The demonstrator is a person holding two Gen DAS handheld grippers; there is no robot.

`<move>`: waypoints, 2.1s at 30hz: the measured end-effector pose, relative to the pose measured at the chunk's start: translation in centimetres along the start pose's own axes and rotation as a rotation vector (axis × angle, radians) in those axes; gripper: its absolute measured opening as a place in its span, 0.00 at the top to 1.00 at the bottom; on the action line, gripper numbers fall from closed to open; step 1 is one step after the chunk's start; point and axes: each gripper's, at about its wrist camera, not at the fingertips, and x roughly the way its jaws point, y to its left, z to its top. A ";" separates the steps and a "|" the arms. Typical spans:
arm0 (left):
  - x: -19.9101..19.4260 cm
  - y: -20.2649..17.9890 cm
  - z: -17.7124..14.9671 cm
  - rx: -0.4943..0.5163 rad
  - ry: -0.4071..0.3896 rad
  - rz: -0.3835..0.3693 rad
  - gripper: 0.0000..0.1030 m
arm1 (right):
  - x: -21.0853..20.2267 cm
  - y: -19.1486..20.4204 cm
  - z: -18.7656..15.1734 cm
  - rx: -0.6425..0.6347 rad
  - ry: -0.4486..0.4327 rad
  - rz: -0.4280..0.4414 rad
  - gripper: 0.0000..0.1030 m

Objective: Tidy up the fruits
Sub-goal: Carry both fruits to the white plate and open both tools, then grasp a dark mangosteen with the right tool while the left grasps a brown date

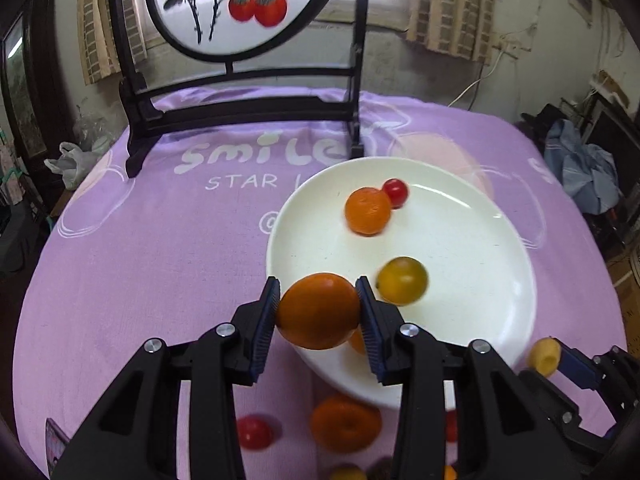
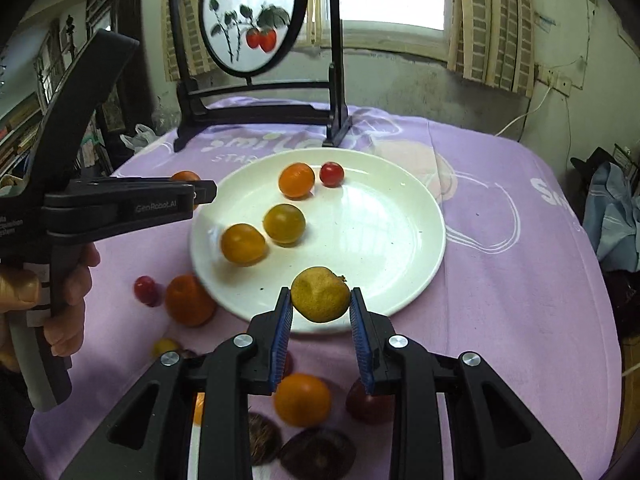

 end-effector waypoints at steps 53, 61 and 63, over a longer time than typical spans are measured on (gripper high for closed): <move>-6.3 0.3 -15.3 0.064 0.046 -0.081 0.05 | -1.0 0.4 -10.1 0.025 0.167 -0.073 0.56; -5.8 0.3 -15.6 0.058 0.086 -0.112 0.05 | -1.5 0.4 -10.1 0.064 0.140 -0.067 0.59; -5.6 0.2 -15.7 0.061 0.094 -0.105 0.05 | -2.0 0.0 -10.3 0.085 0.129 -0.057 0.59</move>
